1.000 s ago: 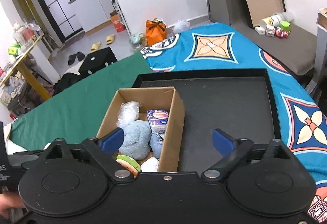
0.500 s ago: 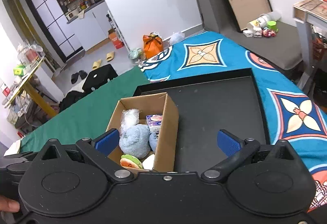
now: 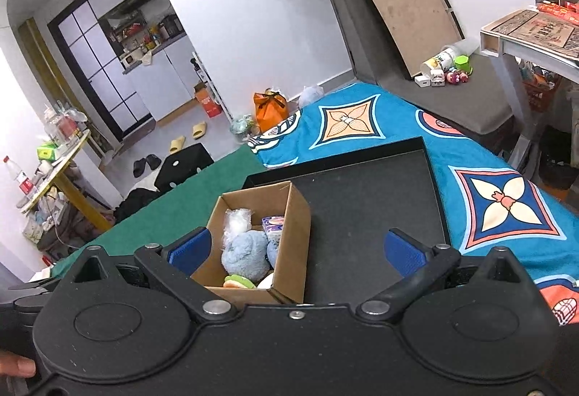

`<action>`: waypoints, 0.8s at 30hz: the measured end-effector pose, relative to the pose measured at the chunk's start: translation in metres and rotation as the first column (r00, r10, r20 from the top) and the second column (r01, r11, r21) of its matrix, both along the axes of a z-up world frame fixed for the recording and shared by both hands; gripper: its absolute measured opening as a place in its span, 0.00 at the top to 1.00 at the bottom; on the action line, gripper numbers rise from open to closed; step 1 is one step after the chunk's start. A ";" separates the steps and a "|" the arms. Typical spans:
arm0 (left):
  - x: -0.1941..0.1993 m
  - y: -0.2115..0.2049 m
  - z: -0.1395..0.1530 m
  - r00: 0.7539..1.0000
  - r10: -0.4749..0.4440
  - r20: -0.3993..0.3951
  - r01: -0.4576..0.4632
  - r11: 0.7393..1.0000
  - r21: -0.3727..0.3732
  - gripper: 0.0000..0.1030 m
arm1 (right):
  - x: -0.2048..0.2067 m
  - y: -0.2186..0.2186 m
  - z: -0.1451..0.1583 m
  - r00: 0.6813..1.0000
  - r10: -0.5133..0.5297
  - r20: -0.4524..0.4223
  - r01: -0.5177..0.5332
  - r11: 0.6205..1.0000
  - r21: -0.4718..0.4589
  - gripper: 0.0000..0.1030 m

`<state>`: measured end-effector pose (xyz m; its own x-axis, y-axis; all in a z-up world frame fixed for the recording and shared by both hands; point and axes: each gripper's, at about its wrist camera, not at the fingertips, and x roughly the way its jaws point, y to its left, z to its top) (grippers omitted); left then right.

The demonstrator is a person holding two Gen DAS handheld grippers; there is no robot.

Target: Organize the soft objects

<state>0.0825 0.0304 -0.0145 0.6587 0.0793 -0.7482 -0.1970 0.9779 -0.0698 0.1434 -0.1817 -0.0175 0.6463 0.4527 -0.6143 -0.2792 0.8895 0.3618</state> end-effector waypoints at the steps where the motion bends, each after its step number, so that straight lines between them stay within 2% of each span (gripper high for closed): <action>1: -0.003 -0.002 0.002 1.000 -0.002 0.004 0.002 1.000 0.001 0.01 | -0.003 -0.002 0.001 1.000 -0.002 0.003 0.002 1.000 0.000 0.00; 12: -0.038 -0.011 0.018 0.999 -0.012 0.045 0.011 1.000 0.009 0.01 | -0.034 -0.014 0.012 0.999 -0.017 0.040 0.016 1.000 0.014 0.00; 24: -0.072 -0.021 0.035 0.996 -0.031 0.082 0.027 0.999 0.042 0.01 | -0.064 -0.012 0.033 0.997 0.001 0.082 0.001 1.000 -0.022 0.00</action>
